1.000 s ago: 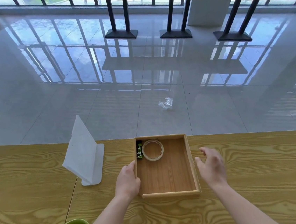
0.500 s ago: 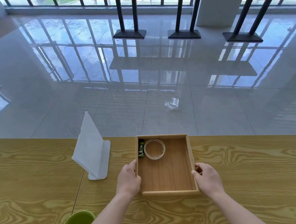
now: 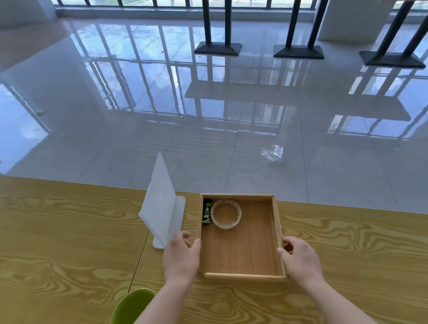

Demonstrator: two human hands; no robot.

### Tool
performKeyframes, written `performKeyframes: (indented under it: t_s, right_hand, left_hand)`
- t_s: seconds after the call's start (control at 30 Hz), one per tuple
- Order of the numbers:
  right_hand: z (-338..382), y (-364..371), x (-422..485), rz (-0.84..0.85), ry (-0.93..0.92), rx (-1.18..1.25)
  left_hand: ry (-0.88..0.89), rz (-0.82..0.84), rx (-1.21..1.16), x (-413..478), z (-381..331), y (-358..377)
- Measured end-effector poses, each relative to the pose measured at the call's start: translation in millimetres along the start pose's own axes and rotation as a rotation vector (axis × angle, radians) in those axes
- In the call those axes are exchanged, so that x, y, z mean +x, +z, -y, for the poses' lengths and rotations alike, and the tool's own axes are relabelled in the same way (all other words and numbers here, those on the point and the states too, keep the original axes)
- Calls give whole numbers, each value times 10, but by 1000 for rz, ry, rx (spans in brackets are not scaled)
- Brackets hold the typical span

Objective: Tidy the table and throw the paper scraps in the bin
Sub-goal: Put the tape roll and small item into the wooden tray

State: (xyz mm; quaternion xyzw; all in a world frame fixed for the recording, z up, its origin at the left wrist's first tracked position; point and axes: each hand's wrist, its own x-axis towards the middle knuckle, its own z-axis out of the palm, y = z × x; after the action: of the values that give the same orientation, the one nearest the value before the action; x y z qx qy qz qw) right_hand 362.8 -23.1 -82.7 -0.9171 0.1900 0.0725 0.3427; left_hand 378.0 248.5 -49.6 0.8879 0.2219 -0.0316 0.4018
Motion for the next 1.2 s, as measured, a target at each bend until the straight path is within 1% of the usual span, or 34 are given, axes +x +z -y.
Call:
performKeyframes:
  t_s: [0.07,0.17,0.23,0.33,0.4,0.47,0.53,0.63,0.73,0.87,1.03,1.2]
  right_hand:
    - [44,35,7,-3,-5,6]
    - [130,87,20,-3,-4,11]
    - [181,116,17,3,2,19]
    - [227,156,2,5,7,31]
    - [247,166,-6,3,15,28]
    - [257,171,-10,3,21,24]
    - [269,170,-11,6,22,18]
    - [282,168,-16,5,23,15]
    - [295,165,-20,8,20,9]
    - [312,160,-29,17,16,2]
    - [314,153,-42,19,10,-3]
    - [319,148,-39,17,10,-14]
  left_hand:
    - [-91,-64,-118,3,-3,-134]
    - [-135,-112,-220,-13,32,-284]
    - [-181,-132,-273,-8,89,-353]
    - [-301,-159,-331,11,185,-455]
    - [-343,-197,-360,20,219,-525]
    - [-304,-254,-316,34,221,-590]
    - [-173,-290,-172,73,211,-641]
    - [11,-264,2,170,181,-696]
    - [118,-272,50,213,174,-701]
    - [146,-305,72,238,167,-682]
    - [163,-301,105,272,192,-668]
    - [149,-278,27,219,201,-659]
